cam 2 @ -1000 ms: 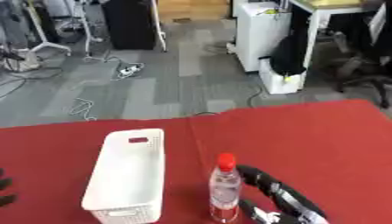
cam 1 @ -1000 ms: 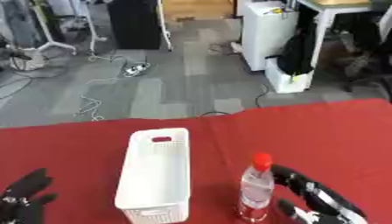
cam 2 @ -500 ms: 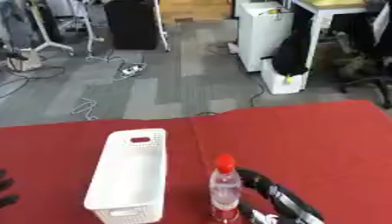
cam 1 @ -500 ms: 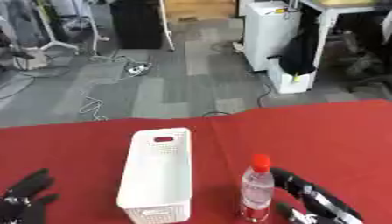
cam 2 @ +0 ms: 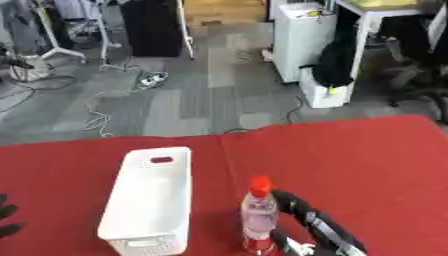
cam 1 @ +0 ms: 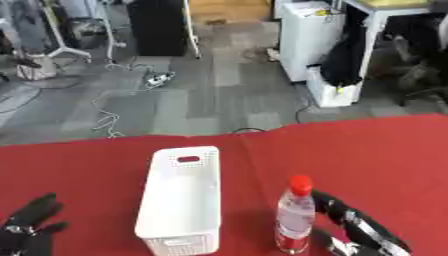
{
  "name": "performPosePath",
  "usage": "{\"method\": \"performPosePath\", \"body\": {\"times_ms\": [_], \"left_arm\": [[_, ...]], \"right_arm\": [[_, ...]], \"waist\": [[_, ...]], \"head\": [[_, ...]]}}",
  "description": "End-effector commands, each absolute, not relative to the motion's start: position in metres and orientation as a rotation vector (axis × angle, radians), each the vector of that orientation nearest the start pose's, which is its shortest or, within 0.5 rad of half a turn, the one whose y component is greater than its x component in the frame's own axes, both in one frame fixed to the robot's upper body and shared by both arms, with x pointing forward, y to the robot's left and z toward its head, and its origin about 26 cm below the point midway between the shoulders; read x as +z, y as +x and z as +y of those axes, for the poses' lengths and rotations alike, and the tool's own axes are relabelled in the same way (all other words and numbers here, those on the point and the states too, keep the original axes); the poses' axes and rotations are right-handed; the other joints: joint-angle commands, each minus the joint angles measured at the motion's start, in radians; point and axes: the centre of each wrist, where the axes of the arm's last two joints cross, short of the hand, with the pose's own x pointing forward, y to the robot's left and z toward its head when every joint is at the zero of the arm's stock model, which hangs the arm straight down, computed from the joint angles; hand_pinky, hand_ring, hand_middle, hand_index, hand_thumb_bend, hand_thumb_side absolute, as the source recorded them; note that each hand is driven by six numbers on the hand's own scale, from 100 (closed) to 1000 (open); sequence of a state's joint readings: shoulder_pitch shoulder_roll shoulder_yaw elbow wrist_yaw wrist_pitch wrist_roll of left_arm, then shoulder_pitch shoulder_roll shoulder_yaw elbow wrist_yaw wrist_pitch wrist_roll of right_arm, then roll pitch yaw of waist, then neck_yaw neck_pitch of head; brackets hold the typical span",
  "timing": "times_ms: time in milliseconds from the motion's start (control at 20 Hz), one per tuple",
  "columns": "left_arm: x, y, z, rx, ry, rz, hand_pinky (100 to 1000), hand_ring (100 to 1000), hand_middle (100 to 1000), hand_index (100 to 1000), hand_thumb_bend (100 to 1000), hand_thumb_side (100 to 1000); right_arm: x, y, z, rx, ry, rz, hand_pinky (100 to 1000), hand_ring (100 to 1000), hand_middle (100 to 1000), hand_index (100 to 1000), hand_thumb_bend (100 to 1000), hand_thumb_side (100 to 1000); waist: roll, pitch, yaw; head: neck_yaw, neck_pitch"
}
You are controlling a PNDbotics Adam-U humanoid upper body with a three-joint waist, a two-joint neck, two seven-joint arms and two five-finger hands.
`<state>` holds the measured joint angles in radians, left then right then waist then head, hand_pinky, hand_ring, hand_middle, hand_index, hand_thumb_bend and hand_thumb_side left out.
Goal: Pick up objects on the table and place them in the box.
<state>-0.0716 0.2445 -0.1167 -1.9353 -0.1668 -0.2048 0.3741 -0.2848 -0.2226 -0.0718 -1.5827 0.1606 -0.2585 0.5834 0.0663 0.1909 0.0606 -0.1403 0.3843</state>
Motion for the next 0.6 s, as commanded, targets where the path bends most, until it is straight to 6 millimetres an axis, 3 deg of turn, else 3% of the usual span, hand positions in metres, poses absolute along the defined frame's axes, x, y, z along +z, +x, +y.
{"method": "performPosePath", "body": {"times_ms": [50, 600], "left_arm": [[0.1152, 0.2751, 0.2416, -0.064, 0.349, -2.272, 713, 833, 816, 829, 333, 834], [0.1147, 0.2748, 0.2405, -0.072, 0.337, -2.269, 714, 833, 814, 831, 332, 835]], "right_arm": [[0.0986, 0.3467, -0.2852, 0.919, 0.017, -1.931, 1000, 1000, 1000, 1000, 414, 639], [0.1041, 0.3519, -0.2839, 0.939, -0.076, -1.904, 1000, 1000, 1000, 1000, 413, 653]], "waist": [[-0.003, -0.008, -0.001], [0.000, -0.005, 0.004]], "head": [[-0.004, -0.013], [-0.017, -0.017]]}}
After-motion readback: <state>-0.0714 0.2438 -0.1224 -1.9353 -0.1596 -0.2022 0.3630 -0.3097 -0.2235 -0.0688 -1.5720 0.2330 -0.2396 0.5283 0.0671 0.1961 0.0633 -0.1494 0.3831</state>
